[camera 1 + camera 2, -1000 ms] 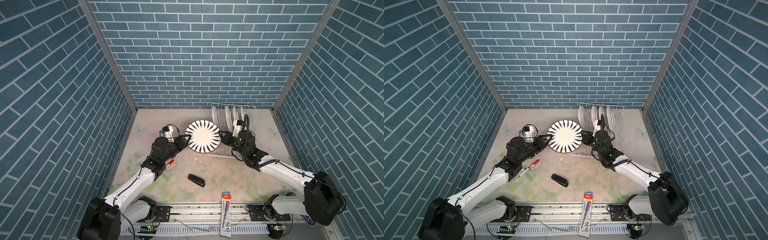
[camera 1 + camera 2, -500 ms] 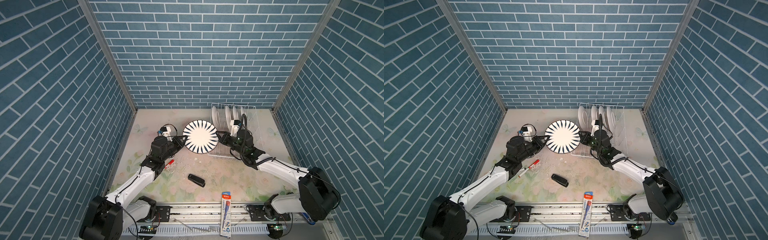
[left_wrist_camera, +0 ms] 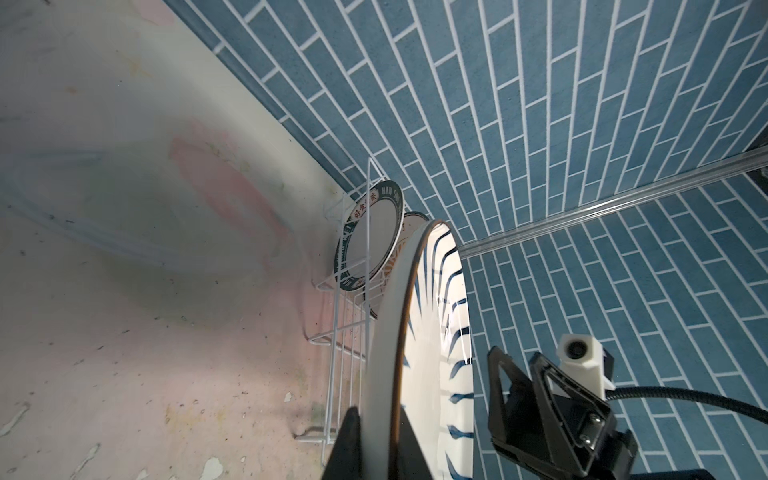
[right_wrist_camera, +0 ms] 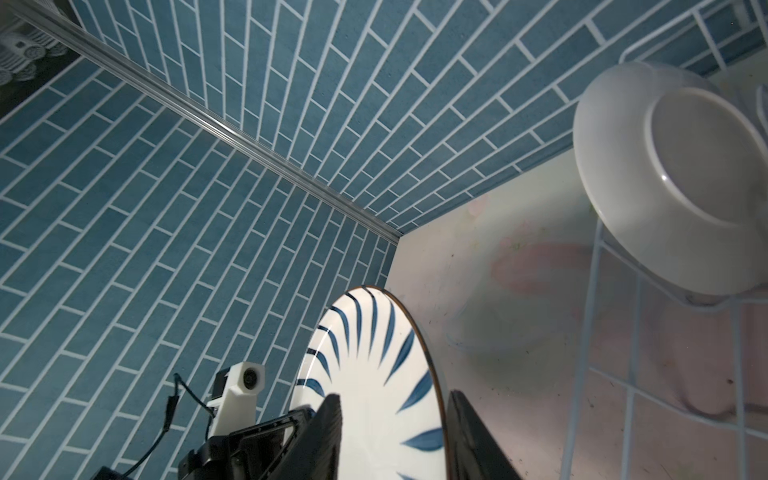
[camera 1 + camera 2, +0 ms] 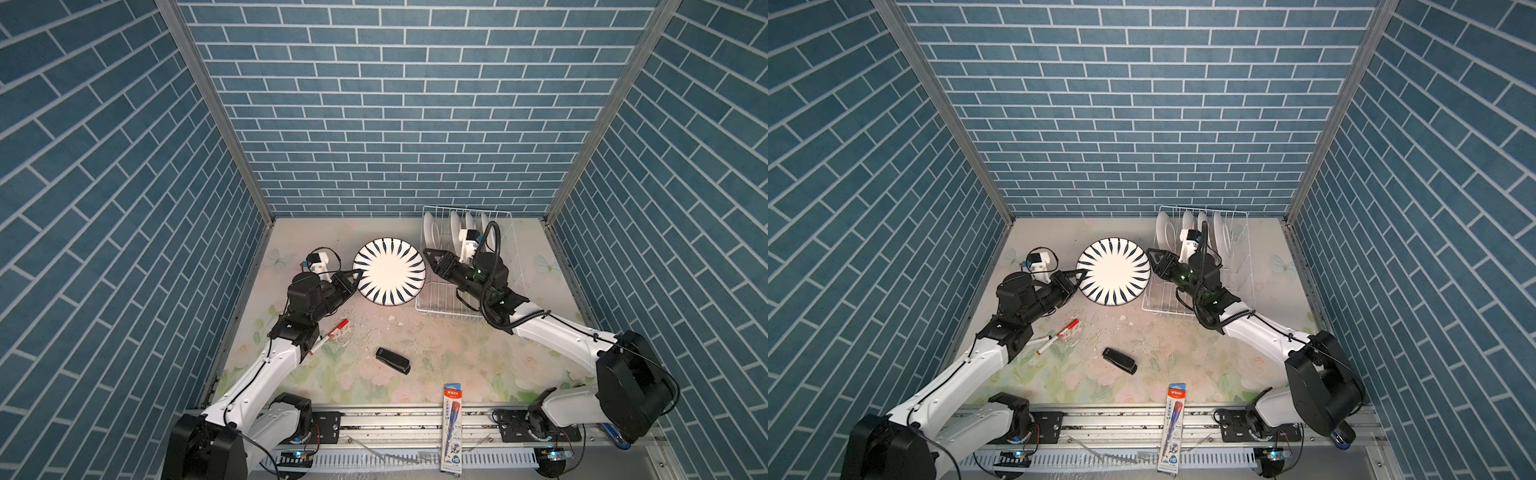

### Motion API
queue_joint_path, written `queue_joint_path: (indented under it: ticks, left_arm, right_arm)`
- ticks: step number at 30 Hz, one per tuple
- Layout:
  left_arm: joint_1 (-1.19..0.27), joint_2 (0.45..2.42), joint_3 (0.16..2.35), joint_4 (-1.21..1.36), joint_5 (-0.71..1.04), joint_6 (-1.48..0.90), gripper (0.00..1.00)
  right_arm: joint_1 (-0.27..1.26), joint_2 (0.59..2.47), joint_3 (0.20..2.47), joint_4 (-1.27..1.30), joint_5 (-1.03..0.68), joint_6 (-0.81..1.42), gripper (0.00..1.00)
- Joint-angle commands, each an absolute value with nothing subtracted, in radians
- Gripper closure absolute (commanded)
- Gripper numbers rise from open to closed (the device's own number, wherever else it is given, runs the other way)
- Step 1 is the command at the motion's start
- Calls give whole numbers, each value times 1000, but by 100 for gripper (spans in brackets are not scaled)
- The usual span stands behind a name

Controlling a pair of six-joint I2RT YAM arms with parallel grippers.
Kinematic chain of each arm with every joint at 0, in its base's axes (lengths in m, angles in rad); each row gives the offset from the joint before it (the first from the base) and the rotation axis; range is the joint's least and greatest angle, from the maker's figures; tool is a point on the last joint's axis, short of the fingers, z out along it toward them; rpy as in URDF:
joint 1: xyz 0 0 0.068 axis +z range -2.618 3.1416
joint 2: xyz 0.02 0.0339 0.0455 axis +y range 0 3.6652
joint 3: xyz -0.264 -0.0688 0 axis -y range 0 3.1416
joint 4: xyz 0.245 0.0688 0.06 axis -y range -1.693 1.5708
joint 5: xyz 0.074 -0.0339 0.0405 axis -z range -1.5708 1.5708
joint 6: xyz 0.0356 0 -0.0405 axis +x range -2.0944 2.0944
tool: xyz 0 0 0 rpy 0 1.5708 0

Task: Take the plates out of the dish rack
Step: 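Open the right gripper to release the plate while the left gripper pulls it away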

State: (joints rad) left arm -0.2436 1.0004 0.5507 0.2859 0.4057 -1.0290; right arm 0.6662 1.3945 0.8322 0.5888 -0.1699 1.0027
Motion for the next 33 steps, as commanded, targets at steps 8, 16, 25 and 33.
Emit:
queue_joint_path:
  ticks: [8, 16, 25, 33]
  left_arm:
    - [-85, 935, 531, 362, 487, -1074, 100]
    - [52, 1020, 661, 117, 428, -871, 100]
    - [241, 1239, 734, 174, 545, -854, 100]
    - [321, 1397, 782, 256, 549, -847, 100]
  right_arm:
    - [663, 1431, 892, 634, -186, 1043, 41]
    - [662, 1436, 1062, 270, -115, 951, 30]
    - [663, 1453, 1120, 95, -98, 922, 1]
    - [673, 1500, 1132, 137, -182, 952, 1]
